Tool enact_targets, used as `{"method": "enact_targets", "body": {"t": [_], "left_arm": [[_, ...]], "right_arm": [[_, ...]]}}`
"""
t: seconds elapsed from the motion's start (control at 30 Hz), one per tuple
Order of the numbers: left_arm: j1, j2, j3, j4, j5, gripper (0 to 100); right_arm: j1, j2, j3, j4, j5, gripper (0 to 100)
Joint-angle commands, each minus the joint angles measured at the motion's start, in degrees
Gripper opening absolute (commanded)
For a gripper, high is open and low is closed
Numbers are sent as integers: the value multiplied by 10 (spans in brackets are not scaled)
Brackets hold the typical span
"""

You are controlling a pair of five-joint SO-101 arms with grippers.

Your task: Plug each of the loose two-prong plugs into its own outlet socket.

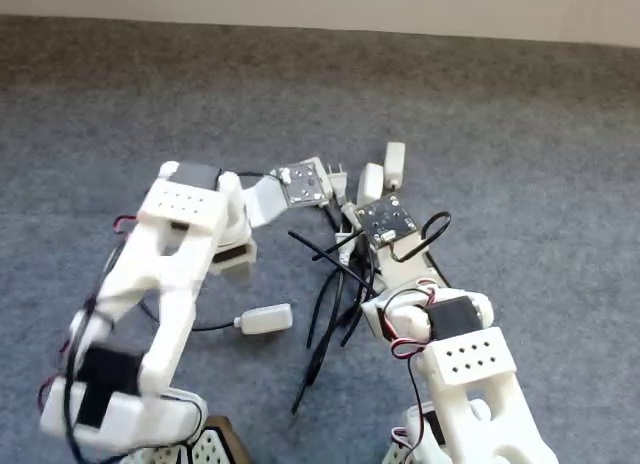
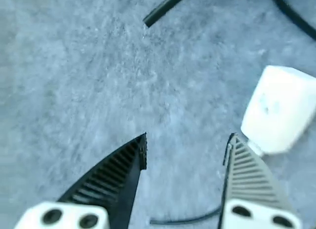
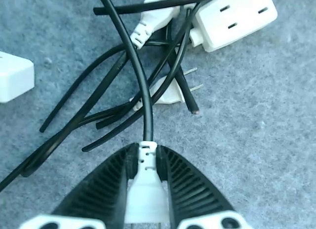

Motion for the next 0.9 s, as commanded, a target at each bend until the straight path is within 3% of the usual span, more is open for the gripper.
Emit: {"method": "enact_targets", "body": {"t": [0.0,0.1,0.23,0.47,0.87], "left_arm": [[24,-127,22,78,4,263],[65,-171,119,53,5,263],[86,-175,210,-42,16,263],[64,-84,208,-157,28,263],[-4,58,-19,-77,-1,263]], "right_arm": [[-4,-14,-1,-6,7,6],[-4,-14,-1,-6,7,6],[-4,-14,-1,-5,7,6],[-4,-14,-1,-4,7,6],[-4,-14,7,-7,9,6]]}}
